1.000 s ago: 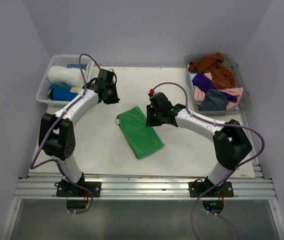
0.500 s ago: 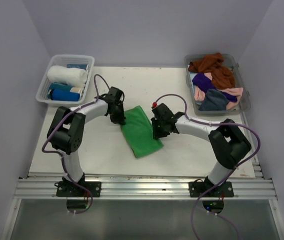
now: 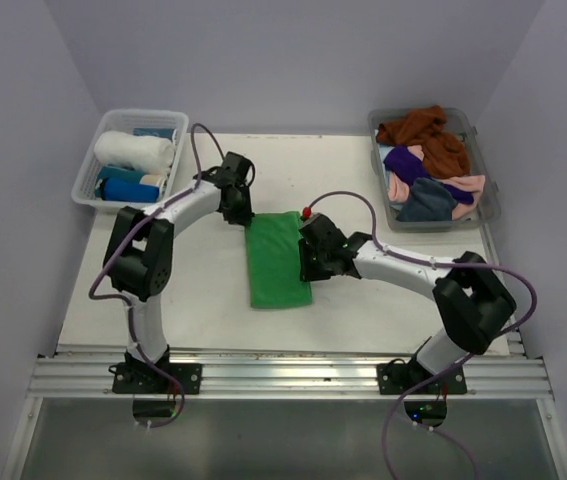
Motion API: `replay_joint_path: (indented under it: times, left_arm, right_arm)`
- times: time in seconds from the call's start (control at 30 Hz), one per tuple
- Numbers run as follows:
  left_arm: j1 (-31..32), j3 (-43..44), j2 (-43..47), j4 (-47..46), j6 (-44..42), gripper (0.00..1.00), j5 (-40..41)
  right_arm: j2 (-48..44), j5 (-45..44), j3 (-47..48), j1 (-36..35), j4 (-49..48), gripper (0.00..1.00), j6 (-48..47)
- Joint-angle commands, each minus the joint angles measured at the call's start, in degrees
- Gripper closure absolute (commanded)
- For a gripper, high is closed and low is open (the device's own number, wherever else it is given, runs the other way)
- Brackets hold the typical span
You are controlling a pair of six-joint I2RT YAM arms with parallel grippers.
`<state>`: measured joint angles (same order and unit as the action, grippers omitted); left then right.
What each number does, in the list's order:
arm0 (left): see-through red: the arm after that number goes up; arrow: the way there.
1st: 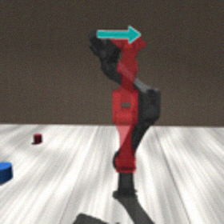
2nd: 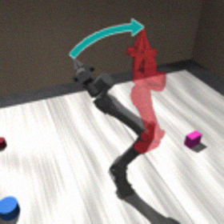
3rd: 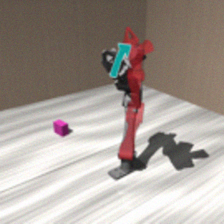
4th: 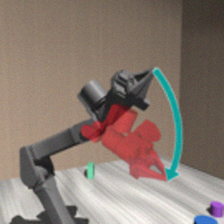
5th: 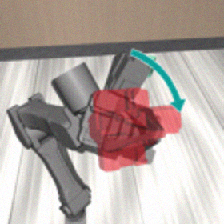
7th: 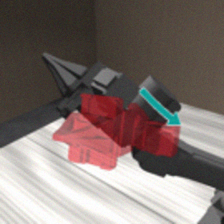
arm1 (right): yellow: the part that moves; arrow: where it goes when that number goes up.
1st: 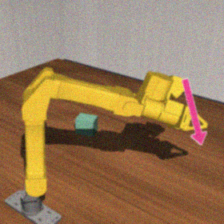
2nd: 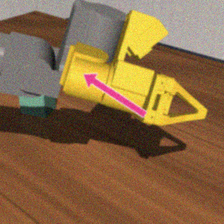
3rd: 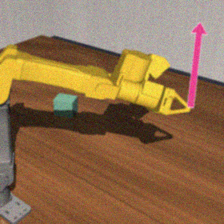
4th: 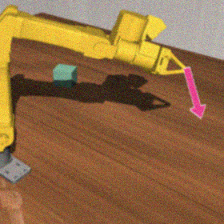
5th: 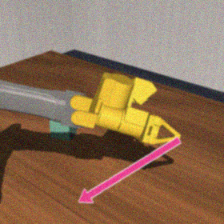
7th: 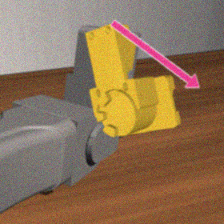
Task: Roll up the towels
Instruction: Roll the towel
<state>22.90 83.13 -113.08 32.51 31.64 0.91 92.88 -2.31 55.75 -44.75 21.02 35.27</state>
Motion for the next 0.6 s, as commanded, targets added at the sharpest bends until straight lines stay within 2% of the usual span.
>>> replay_joint_path:
  times: [0.0,0.13,0.27,0.3,0.33,0.57]
  left_arm:
    - [-0.4,1.8,8.3,4.4,-2.9,0.77,6.6]
    - [-0.3,-0.9,14.9,6.5,-3.9,0.74,6.2]
    - [0.1,-9.2,23.8,4.7,-2.5,0.78,-3.0]
    - [0.4,-13.2,25.3,3.4,-1.9,0.79,-4.7]
    - [2.6,-20.6,29.5,-0.3,0.9,0.82,-11.6]
    - [8.3,-30.9,31.2,-8.1,6.1,0.84,-19.3]
  right_arm:
    - [-5.8,-4.3,2.2,0.1,2.4,0.75,-1.6]
    - [-6.7,-3.1,2.0,0.1,2.5,0.75,-1.1]
    - [-6.8,-1.1,-0.1,0.1,1.1,0.75,0.9]
    - [-6.8,-0.9,-0.5,-0.1,0.9,0.75,1.2]
    - [-6.5,0.3,-1.1,-0.1,0.3,0.75,1.5]
    - [-4.9,1.4,-1.6,-0.8,-0.6,0.76,2.4]
